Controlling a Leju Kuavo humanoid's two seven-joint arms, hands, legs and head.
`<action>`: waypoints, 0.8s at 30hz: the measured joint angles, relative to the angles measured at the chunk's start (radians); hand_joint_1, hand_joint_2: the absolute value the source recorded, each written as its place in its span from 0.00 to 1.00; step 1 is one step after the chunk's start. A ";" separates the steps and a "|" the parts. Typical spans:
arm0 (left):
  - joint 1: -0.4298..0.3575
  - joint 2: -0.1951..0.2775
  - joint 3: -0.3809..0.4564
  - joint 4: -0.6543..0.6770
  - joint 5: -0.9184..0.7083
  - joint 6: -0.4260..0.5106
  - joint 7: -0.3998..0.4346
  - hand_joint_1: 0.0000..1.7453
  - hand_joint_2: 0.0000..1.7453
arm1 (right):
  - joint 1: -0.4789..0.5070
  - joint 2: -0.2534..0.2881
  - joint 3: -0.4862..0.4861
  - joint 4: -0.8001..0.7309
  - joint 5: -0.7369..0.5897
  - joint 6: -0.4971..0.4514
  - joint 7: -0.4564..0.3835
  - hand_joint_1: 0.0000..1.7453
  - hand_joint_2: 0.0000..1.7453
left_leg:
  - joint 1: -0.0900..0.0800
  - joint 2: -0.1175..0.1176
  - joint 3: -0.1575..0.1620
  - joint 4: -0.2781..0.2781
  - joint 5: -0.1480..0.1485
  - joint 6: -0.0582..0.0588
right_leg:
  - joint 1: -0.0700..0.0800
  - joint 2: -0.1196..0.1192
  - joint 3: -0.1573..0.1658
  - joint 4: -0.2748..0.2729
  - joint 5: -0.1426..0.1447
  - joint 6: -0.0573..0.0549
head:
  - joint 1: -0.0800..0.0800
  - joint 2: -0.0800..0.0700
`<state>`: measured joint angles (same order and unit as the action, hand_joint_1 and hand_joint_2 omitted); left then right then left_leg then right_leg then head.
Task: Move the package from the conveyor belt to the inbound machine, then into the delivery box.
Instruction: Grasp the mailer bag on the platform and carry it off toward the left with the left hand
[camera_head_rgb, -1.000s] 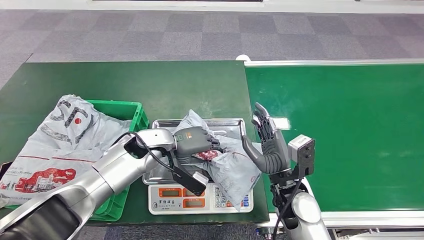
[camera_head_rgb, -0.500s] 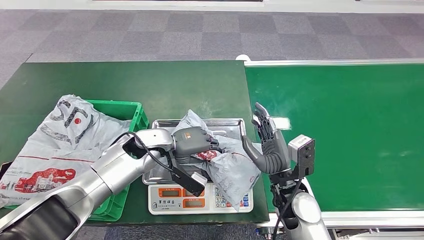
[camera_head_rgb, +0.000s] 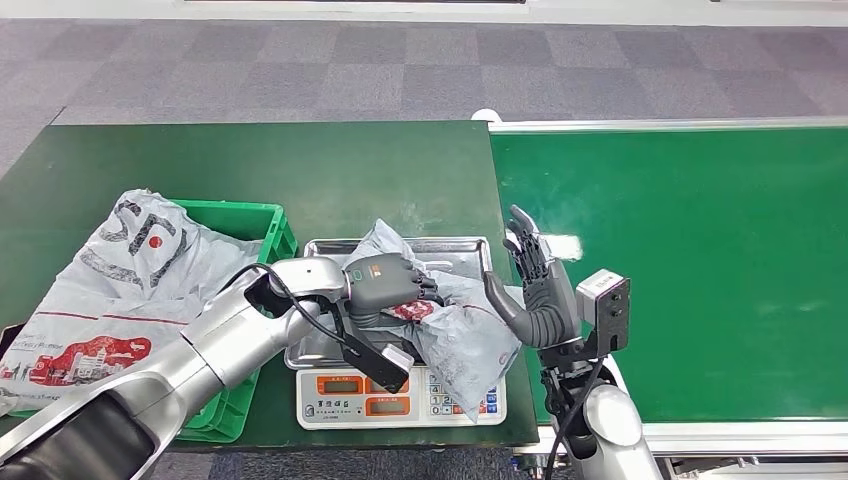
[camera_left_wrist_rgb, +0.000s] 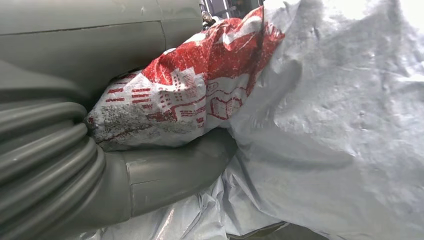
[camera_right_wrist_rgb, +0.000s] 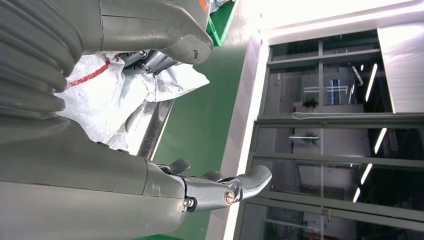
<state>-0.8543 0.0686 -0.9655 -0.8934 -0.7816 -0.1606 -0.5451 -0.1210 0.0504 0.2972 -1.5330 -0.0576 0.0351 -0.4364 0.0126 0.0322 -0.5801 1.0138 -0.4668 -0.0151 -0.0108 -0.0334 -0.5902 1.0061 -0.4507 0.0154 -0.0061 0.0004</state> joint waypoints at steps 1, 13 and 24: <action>0.000 0.000 0.000 0.000 0.000 0.000 0.000 1.00 1.00 | 0.000 0.000 0.000 0.000 0.000 0.000 0.000 0.00 1.00 | 0.000 0.000 0.000 0.000 0.000 0.000 | 0.000 0.000 0.000 0.000 0.000 0.000 | 0.000 0.000; 0.000 0.001 0.000 0.000 0.000 0.000 0.000 1.00 1.00 | 0.000 0.000 0.000 0.000 0.000 0.000 0.000 0.00 1.00 | 0.000 0.000 0.000 0.000 0.000 0.000 | 0.000 0.000 0.000 0.000 0.000 0.000 | 0.000 0.000; 0.121 0.139 0.108 -0.120 -0.118 0.305 0.276 1.00 1.00 | 0.045 0.001 -0.013 -0.012 -0.006 -0.059 0.043 0.00 1.00 | 0.000 0.011 0.003 -0.003 -0.003 -0.004 | 0.000 0.010 -0.001 0.002 0.000 -0.004 | 0.000 0.000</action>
<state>-0.7332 0.2071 -0.8574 -1.0131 -0.8993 0.1448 -0.2690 -0.0762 0.0510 0.2842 -1.5455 -0.0641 -0.0243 -0.3938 0.0126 0.0434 -0.5771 1.0113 -0.4695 -0.0192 -0.0109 -0.0239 -0.5913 1.0079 -0.4509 0.0114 -0.0057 0.0004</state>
